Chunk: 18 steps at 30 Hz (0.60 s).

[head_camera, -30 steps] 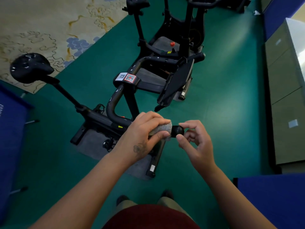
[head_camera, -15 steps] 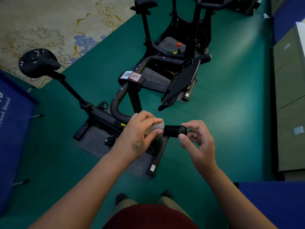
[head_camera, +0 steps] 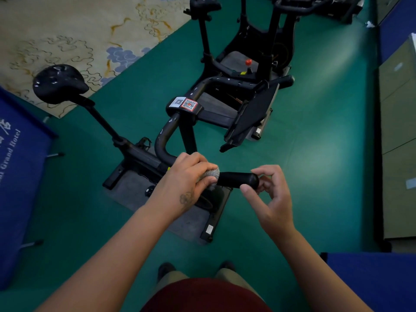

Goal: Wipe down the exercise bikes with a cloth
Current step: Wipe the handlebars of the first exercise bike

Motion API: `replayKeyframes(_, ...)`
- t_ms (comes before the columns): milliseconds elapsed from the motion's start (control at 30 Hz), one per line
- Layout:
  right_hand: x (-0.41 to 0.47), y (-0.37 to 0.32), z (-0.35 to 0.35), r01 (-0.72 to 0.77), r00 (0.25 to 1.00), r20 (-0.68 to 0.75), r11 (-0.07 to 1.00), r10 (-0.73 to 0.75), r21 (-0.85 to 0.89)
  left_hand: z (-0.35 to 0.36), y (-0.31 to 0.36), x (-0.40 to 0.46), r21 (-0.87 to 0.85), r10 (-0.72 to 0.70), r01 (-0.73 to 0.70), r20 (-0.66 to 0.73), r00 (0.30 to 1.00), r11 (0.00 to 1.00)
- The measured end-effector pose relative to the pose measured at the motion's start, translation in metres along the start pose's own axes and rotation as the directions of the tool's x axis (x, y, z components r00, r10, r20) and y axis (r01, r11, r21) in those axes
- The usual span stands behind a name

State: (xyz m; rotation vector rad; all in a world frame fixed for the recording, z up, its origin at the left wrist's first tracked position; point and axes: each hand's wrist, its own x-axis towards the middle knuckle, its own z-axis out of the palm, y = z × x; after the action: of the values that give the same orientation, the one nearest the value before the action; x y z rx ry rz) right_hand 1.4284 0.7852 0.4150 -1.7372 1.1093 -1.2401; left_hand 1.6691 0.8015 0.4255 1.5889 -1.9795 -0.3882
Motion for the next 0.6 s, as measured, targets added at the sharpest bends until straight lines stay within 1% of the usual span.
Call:
replayKeyframes(100,0.005,0.002,0.002,0.037,0.998,0.059,0.998,-0.034,-0.054,0.001,-0.003,-0.001,0.0,-0.005,0.005,-0.004,1.0,1.0)
replayKeyframes(233,0.014,-0.002,0.001,0.09,0.994,0.078,0.989,-0.081,-0.115,0.006,0.007,0.001,-0.038,-0.001,0.0,-0.025,1.0,0.999)
replayKeyframes(367,0.018,-0.006,0.001,0.101,0.991,0.1,0.991,-0.093,-0.082,0.006,0.014,0.002,-0.061,0.023,-0.025,-0.034,0.999,0.998)
replayKeyframes(533,0.022,-0.009,0.001,0.152,0.98,0.151,0.977,-0.129,-0.151,0.004,0.006,-0.007,-0.014,0.008,-0.008,-0.028,1.0,1.0)
replayKeyframes(600,0.022,-0.009,0.003,0.155,0.979,0.155,0.975,-0.131,-0.158,0.004,-0.001,-0.011,0.007,0.004,-0.003,-0.048,0.999,1.0)
